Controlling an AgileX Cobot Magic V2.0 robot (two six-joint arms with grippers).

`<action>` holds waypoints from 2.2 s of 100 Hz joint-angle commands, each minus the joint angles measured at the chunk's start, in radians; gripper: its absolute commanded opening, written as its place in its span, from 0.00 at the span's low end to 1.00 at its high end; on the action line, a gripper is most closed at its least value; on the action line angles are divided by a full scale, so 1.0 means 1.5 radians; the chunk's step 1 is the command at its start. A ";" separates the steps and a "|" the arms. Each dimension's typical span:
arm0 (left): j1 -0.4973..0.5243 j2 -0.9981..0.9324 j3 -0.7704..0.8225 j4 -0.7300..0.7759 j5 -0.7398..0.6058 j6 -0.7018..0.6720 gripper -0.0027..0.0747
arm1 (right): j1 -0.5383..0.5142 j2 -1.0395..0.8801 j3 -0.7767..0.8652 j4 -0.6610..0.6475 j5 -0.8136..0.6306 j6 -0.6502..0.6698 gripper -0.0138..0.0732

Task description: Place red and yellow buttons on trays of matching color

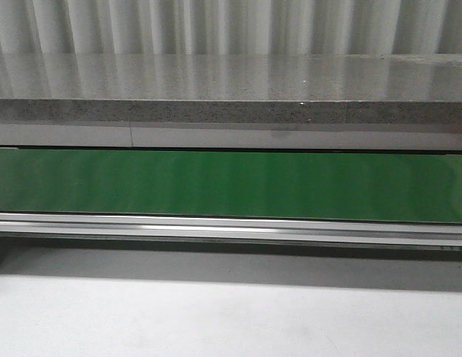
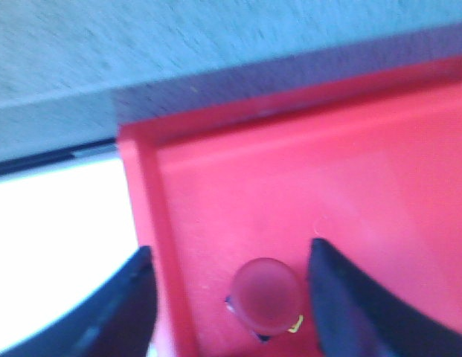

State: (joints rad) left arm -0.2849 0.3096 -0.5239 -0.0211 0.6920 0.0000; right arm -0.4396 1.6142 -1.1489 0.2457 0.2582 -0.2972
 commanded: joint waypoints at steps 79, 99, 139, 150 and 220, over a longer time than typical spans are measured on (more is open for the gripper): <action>-0.006 0.006 -0.017 -0.004 -0.046 0.000 0.01 | 0.236 -0.492 0.158 0.001 0.158 -0.006 0.08; -0.006 0.006 -0.017 -0.004 -0.046 0.000 0.01 | 0.249 -0.619 0.233 0.002 0.169 -0.006 0.08; -0.006 0.006 -0.017 -0.004 -0.046 0.000 0.01 | 0.249 -0.873 0.374 0.002 0.202 -0.006 0.08; -0.006 0.006 -0.017 -0.004 -0.046 0.000 0.01 | 0.249 -0.922 0.392 0.002 0.227 -0.006 0.08; -0.005 0.146 -0.106 0.165 -0.084 -0.089 0.01 | 0.249 -0.950 0.395 0.002 0.241 -0.006 0.08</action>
State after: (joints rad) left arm -0.2849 0.4548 -0.6128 0.1808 0.6089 -0.0377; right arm -0.0663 0.1787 -0.5368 0.2439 0.6881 -0.3013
